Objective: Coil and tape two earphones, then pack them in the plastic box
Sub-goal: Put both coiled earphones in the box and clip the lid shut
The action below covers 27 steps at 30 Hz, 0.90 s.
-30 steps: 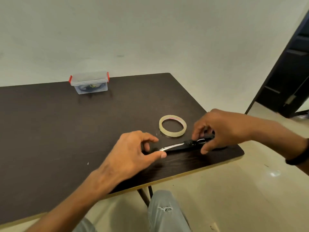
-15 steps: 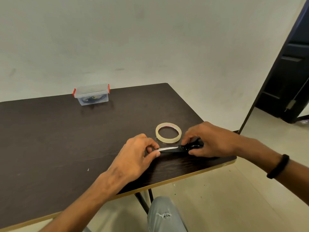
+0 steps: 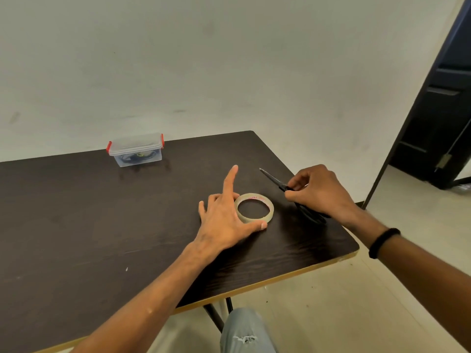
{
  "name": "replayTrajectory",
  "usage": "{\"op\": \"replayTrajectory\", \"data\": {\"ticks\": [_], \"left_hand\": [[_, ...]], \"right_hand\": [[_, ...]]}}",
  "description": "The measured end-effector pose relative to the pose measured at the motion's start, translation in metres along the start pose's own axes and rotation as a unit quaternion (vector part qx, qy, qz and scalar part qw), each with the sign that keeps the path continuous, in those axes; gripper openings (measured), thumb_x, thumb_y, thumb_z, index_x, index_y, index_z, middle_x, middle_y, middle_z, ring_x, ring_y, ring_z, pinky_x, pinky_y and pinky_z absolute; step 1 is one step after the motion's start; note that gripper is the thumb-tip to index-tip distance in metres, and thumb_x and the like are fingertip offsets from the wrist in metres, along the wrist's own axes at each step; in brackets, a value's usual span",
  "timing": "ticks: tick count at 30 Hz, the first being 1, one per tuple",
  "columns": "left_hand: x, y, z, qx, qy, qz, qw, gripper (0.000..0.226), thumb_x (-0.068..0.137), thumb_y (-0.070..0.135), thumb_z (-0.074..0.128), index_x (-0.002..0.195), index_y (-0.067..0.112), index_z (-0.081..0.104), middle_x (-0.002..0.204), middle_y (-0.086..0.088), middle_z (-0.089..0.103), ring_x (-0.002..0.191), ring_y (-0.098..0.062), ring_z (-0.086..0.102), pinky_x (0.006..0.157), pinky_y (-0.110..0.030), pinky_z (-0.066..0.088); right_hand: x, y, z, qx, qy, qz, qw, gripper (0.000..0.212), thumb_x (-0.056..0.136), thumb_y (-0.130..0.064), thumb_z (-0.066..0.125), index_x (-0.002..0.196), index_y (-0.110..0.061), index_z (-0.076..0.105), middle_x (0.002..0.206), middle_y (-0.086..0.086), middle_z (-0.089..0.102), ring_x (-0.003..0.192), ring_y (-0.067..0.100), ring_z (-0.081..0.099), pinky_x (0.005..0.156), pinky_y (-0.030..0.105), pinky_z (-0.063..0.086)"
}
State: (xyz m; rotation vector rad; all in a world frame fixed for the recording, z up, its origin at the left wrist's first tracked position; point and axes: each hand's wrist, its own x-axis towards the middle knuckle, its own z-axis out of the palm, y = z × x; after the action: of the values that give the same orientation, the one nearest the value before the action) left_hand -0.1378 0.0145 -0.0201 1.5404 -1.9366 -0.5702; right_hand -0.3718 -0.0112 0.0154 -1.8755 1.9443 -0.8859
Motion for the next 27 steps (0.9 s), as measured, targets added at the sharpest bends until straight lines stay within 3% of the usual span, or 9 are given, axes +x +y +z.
{"op": "replayTrajectory", "data": {"ticks": [6,12,19,27], "left_hand": [[0.012,-0.007,0.003,-0.04,0.055,0.026,0.997,0.136,0.064,0.055,0.091,0.159,0.049,-0.007,0.12,0.018,0.06,0.129,-0.017,0.053,0.123,-0.059,0.022],[0.05,-0.007,0.008,-0.05,0.031,0.013,0.998,0.138,0.063,0.056,0.092,0.158,0.05,-0.009,0.127,0.008,0.067,0.13,-0.018,0.056,0.122,-0.062,0.021],[0.071,-0.008,0.019,-0.041,0.023,0.012,0.999,0.139,0.063,0.06,0.09,0.157,0.051,-0.012,0.127,0.008,0.067,0.133,-0.017,0.053,0.122,-0.063,0.02],[0.076,-0.012,0.024,-0.028,0.03,0.016,0.999,0.132,0.068,0.059,0.086,0.159,0.047,-0.009,0.133,0.006,0.065,0.136,-0.019,0.049,0.123,-0.063,0.017]], "right_hand": [[0.013,0.002,0.012,-0.002,0.017,0.023,1.0,0.017,0.071,-0.03,0.088,0.083,-0.023,0.079,0.08,-0.005,0.075,0.078,0.011,0.071,0.064,0.025,0.051],[0.026,0.0,0.023,-0.042,0.038,0.064,0.996,0.025,0.064,-0.038,0.084,0.08,-0.024,0.072,0.089,-0.001,0.072,0.084,0.022,0.068,0.072,0.035,0.059],[0.035,-0.008,0.032,-0.072,0.047,0.059,0.995,0.022,0.076,-0.026,0.084,0.09,-0.014,0.072,0.092,0.007,0.069,0.087,0.031,0.066,0.069,0.034,0.052],[0.042,-0.012,0.045,-0.133,0.051,0.02,0.99,0.022,0.084,-0.026,0.078,0.095,-0.009,0.071,0.088,0.01,0.066,0.082,0.034,0.064,0.066,0.036,0.051]]}}
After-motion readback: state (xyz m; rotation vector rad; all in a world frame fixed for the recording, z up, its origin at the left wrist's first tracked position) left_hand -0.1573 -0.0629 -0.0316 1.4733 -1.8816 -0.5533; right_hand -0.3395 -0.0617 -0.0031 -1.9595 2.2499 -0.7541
